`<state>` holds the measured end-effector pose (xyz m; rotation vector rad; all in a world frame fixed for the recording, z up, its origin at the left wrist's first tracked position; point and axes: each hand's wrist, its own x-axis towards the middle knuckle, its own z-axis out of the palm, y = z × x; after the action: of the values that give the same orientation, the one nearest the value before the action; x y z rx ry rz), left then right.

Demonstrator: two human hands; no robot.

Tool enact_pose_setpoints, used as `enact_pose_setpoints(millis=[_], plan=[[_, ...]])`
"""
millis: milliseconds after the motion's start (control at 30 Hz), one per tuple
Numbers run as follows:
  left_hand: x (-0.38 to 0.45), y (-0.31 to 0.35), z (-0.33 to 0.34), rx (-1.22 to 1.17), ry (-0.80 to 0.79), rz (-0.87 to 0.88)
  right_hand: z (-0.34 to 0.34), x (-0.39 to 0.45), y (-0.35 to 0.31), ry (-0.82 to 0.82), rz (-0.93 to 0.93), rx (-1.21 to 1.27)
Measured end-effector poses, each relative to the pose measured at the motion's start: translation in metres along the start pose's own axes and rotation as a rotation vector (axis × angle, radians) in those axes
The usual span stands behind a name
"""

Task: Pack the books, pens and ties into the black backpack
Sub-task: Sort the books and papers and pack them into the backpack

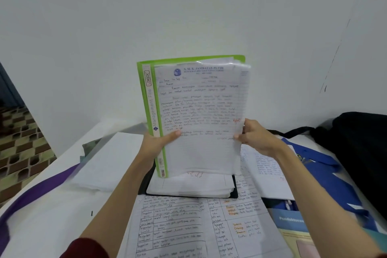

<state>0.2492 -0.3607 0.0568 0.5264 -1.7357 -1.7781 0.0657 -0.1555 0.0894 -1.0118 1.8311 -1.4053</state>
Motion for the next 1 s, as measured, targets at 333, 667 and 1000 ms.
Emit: enact_pose_setpoints(millis=[333, 667, 1000], plan=[[-0.003, -0.005, -0.004, 0.027, -0.03, -0.04, 0.026, 0.001, 0.016, 0.215, 0.035, -0.085], [0.0, 0.019, 0.01, 0.06, 0.076, -0.162, 0.03, -0.019, -0.004, 0.272, 0.023, 0.116], [-0.016, 0.058, 0.066, 0.045, -0.493, -0.486, -0.004, -0.126, -0.011, 0.217, 0.124, 0.578]])
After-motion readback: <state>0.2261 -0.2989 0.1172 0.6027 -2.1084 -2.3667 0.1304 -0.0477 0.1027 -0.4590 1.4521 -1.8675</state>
